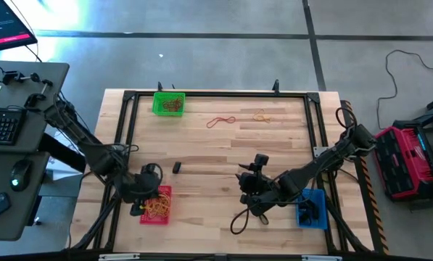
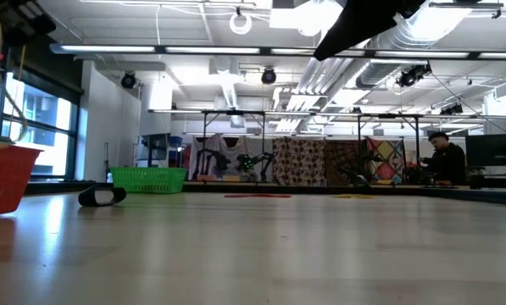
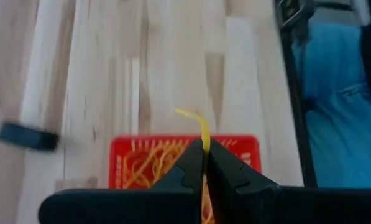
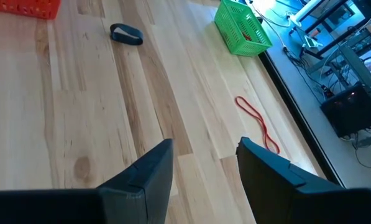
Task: Sort rubber bands into baskets
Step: Put the yellow rubber band into the red bin
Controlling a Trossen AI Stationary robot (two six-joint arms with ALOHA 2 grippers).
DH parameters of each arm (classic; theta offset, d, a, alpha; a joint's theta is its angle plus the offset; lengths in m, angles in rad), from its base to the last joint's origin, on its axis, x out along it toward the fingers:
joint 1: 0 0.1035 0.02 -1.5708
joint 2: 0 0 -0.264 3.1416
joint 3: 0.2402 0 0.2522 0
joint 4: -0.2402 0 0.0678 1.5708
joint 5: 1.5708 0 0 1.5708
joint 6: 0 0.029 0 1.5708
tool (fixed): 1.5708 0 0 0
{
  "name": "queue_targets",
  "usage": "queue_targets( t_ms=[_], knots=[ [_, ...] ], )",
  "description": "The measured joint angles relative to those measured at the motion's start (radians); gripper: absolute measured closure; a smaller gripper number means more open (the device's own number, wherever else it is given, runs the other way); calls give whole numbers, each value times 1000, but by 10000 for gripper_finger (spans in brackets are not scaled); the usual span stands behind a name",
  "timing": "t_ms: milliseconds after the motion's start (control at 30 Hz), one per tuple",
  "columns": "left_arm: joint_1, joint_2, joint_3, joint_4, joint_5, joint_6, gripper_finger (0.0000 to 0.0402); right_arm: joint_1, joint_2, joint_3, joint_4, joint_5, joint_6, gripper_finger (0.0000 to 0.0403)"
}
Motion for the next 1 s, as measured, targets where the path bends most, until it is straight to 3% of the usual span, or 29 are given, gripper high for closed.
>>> queue_targets(
  t_ms=[333,1000],
  knots=[
    [-63,22,-79,-7,69,-196,401,0,0,0,-1,-3,-2,236],
    [-122,-21,-79,-54,92,-302,401,0,0,0,-6,-11,-2,236]
  ],
)
